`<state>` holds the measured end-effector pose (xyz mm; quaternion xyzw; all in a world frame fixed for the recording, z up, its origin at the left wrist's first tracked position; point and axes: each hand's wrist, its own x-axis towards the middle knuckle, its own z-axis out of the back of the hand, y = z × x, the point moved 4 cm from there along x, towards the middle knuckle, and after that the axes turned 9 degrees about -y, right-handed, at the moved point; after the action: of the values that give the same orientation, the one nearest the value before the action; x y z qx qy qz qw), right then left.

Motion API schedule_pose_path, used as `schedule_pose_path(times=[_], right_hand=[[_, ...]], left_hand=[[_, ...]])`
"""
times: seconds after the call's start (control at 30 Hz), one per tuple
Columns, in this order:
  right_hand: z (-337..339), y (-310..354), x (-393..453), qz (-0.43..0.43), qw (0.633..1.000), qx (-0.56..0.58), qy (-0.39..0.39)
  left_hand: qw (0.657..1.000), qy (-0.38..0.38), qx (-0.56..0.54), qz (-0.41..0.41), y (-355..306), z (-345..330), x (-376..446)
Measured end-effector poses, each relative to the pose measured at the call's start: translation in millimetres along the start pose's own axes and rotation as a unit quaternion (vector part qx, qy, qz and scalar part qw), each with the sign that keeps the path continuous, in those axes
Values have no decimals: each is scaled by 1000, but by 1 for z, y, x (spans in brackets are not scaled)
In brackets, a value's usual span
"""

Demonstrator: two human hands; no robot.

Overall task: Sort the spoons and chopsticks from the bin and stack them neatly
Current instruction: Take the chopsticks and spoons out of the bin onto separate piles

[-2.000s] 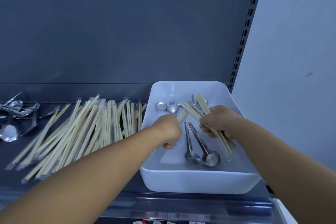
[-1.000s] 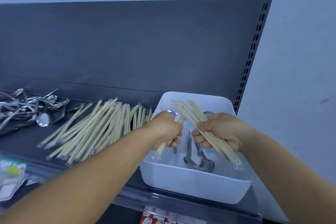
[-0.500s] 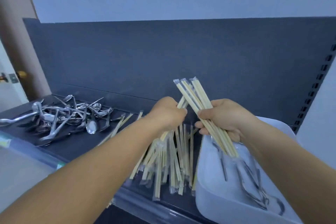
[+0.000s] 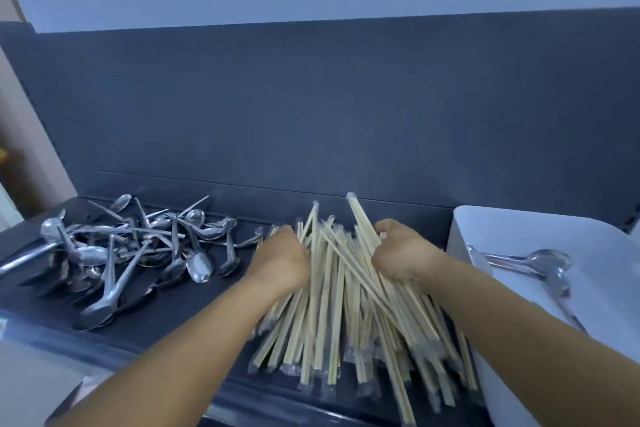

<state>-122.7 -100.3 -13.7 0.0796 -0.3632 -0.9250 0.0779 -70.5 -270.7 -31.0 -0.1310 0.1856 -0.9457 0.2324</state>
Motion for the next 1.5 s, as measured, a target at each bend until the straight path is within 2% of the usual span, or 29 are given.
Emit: schedule_pose_path(times=[0.1,0.2,0.33,0.53,0.87,1.0,1.27,1.5], right_hand=[[-1,-4,-3,13,997,-72,11],[0,-8,-10,22,996,-87,18],[12,-11,-22,50,990,-128,0],[51,-33,-38,88,986,-133,-49],[135,-130,-46,38,986,-153,-55],[153,-168,-39,8,985,-170,-27],[144,-213,-19,-32,961,-267,63],[132,-227,-11,-54,939,-333,62]], left_hand=[[999,20,35,-33,5,-8,-1],[995,42,55,-71,-2,-12,-7],[987,27,55,-148,-26,-8,-21],[964,-20,20,-263,-93,3,-50],[940,39,16,-339,-214,-41,-101],[939,89,44,-329,-242,-69,-109],[937,207,151,-236,-260,-124,-118],[932,260,192,-165,-258,-149,-114]])
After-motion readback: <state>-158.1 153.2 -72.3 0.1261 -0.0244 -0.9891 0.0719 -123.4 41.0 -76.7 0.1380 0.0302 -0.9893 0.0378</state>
